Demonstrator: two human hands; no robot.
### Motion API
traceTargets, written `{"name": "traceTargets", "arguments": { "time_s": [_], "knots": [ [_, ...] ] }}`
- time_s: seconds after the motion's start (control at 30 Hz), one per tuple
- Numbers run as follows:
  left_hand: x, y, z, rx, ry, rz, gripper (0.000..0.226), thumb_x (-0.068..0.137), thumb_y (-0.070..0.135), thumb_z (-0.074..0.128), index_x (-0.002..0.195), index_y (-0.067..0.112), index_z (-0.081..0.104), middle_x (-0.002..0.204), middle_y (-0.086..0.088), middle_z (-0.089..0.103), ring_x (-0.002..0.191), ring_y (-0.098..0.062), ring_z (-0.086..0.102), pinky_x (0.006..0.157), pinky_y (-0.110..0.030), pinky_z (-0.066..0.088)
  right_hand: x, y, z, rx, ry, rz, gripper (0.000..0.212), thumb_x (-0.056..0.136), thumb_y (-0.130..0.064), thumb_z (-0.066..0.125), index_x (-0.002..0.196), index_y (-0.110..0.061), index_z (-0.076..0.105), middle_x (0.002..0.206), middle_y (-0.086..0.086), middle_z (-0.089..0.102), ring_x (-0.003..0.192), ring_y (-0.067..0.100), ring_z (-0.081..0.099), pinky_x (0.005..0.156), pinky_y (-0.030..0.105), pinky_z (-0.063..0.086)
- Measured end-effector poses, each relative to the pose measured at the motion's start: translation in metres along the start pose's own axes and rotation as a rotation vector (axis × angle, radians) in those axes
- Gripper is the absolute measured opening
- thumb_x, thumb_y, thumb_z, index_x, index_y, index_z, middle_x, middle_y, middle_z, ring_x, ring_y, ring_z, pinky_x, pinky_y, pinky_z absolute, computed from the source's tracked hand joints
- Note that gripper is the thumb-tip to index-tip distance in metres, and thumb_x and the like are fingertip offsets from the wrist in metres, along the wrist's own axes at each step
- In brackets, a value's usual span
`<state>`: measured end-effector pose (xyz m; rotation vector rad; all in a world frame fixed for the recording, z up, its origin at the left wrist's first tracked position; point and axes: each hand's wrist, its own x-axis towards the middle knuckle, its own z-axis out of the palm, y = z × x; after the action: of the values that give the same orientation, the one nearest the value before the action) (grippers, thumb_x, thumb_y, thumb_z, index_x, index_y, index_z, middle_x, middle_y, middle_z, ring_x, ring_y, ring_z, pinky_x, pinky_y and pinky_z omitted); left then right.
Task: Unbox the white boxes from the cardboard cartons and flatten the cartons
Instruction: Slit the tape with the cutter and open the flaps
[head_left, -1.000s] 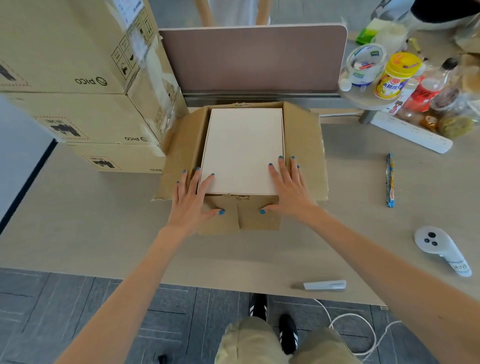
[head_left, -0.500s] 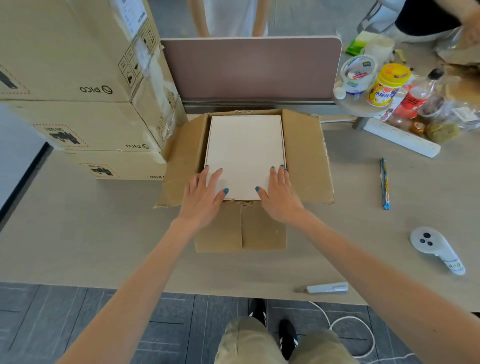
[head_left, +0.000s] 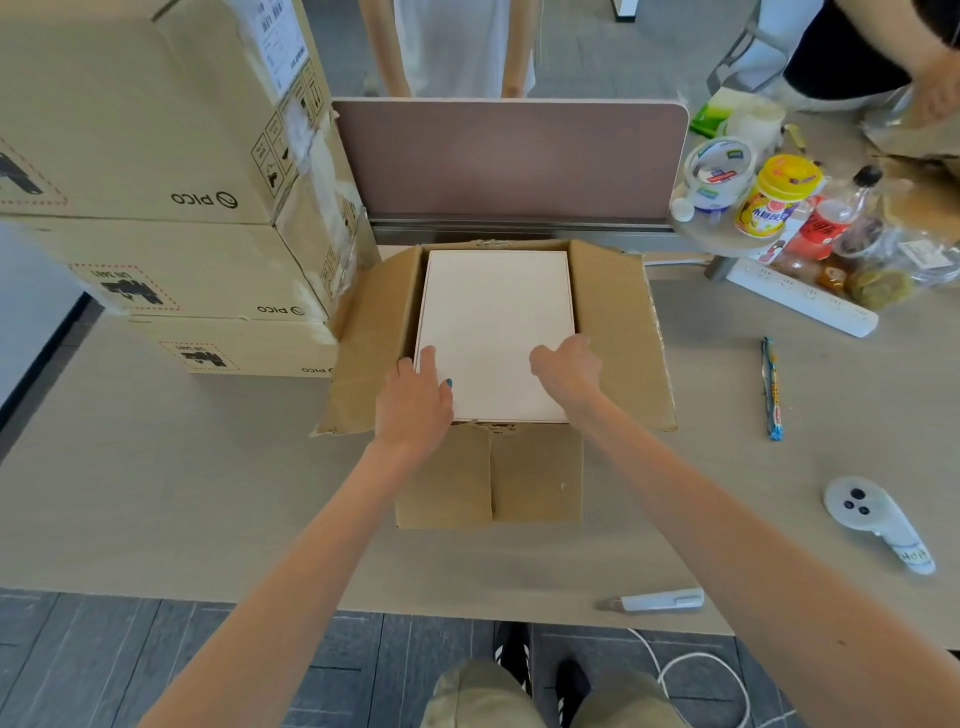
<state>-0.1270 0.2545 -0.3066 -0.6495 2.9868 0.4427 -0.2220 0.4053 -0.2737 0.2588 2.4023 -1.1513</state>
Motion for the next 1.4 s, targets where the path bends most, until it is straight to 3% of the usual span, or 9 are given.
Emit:
{"name": "traceTargets", "arguments": {
  "time_s": [0.1,0.17,0.27,0.47,0.7,0.77,0.93,1.17,1.4],
  "knots": [
    [0.004,0.004,-0.004,0.034,-0.034,-0.010,0.049,0.104,0.029,0.039,0.148,0.011,0.027,0.124,-0.019,0.053,0.112,-0.032,0.052,0.074,-0.033,0.037,0.001,0.000,0.000,0.014,0.009,-0.013,0.042,0.068,-0.022,0.047,0.107,-0.005,0.046,0.089,0.005,0.045,0.098,0.032,0.039,0.063,0.032,0.035],
    [0.008,0.008,-0.006,0.038,-0.064,-0.021,0.049,0.104,0.029,0.039,0.148,0.011,0.026,0.123,-0.020,0.052,0.109,-0.033,0.053,0.072,-0.033,0.037,-0.002,0.003,0.001,-0.007,0.011,-0.034,0.044,0.073,-0.020,0.050,0.113,-0.002,0.044,0.100,0.005,0.044,0.105,0.032,0.040,0.078,0.038,0.043],
    [0.011,0.012,-0.009,0.012,-0.117,-0.066,0.050,0.104,0.029,0.039,0.147,0.009,0.024,0.124,-0.021,0.046,0.095,-0.032,0.053,0.070,-0.033,0.036,-0.006,0.010,0.004,-0.183,0.012,-0.084,0.053,0.084,-0.012,0.050,0.133,0.002,0.033,0.130,0.014,0.040,0.123,0.032,0.036,0.103,0.042,0.037],
    [0.021,0.012,-0.007,-0.031,-0.176,-0.102,0.049,0.105,0.030,0.040,0.144,0.006,0.022,0.127,-0.023,0.044,0.092,-0.036,0.052,0.070,-0.036,0.035,0.000,0.005,0.018,-0.389,0.060,-0.124,0.059,0.085,-0.020,0.054,0.134,0.001,0.029,0.136,0.015,0.038,0.126,0.032,0.033,0.100,0.037,0.035],
    [0.031,0.002,0.003,-0.177,-0.160,-0.103,0.061,0.102,0.038,0.044,0.150,0.012,0.017,0.133,-0.020,0.039,0.097,-0.039,0.057,0.072,-0.035,0.038,0.010,0.018,0.018,-0.401,0.089,-0.142,0.054,0.090,-0.020,0.053,0.132,0.000,0.027,0.135,0.011,0.039,0.111,0.031,0.052,0.071,0.033,0.035],
    [0.032,0.002,0.008,-0.222,-0.150,-0.109,0.065,0.101,0.040,0.046,0.152,0.014,0.013,0.138,-0.019,0.035,0.099,-0.039,0.058,0.073,-0.034,0.038,0.009,0.022,0.022,-0.410,0.103,-0.177,0.062,0.089,-0.026,0.057,0.135,-0.001,0.026,0.136,0.011,0.036,0.114,0.032,0.049,0.075,0.034,0.037],
    [0.030,-0.001,0.016,-0.381,-0.096,-0.136,0.069,0.097,0.040,0.053,0.152,0.021,0.017,0.146,-0.012,0.030,0.112,-0.036,0.057,0.085,-0.039,0.043,0.008,0.041,0.028,-0.311,0.073,-0.269,0.090,0.085,-0.040,0.065,0.151,-0.017,0.008,0.157,0.005,0.011,0.139,0.028,0.026,0.105,0.043,0.034],
    [0.029,0.005,0.012,-0.446,-0.032,-0.134,0.062,0.096,0.032,0.060,0.148,0.023,0.028,0.149,-0.007,0.034,0.124,-0.028,0.049,0.089,-0.037,0.040,0.010,0.050,0.019,-0.157,0.068,-0.361,0.091,0.080,-0.025,0.072,0.150,-0.025,0.014,0.153,-0.003,0.021,0.137,0.022,0.032,0.103,0.041,0.037],
    [0.032,0.009,-0.006,-0.463,0.112,-0.104,0.050,0.095,0.030,0.063,0.141,0.030,0.042,0.150,0.003,0.041,0.130,-0.019,0.046,0.098,-0.040,0.043,0.010,0.045,0.012,-0.088,0.036,-0.385,0.091,0.079,-0.026,0.074,0.150,-0.029,0.016,0.157,0.000,0.015,0.141,0.022,0.027,0.109,0.044,0.034]
  ]
}}
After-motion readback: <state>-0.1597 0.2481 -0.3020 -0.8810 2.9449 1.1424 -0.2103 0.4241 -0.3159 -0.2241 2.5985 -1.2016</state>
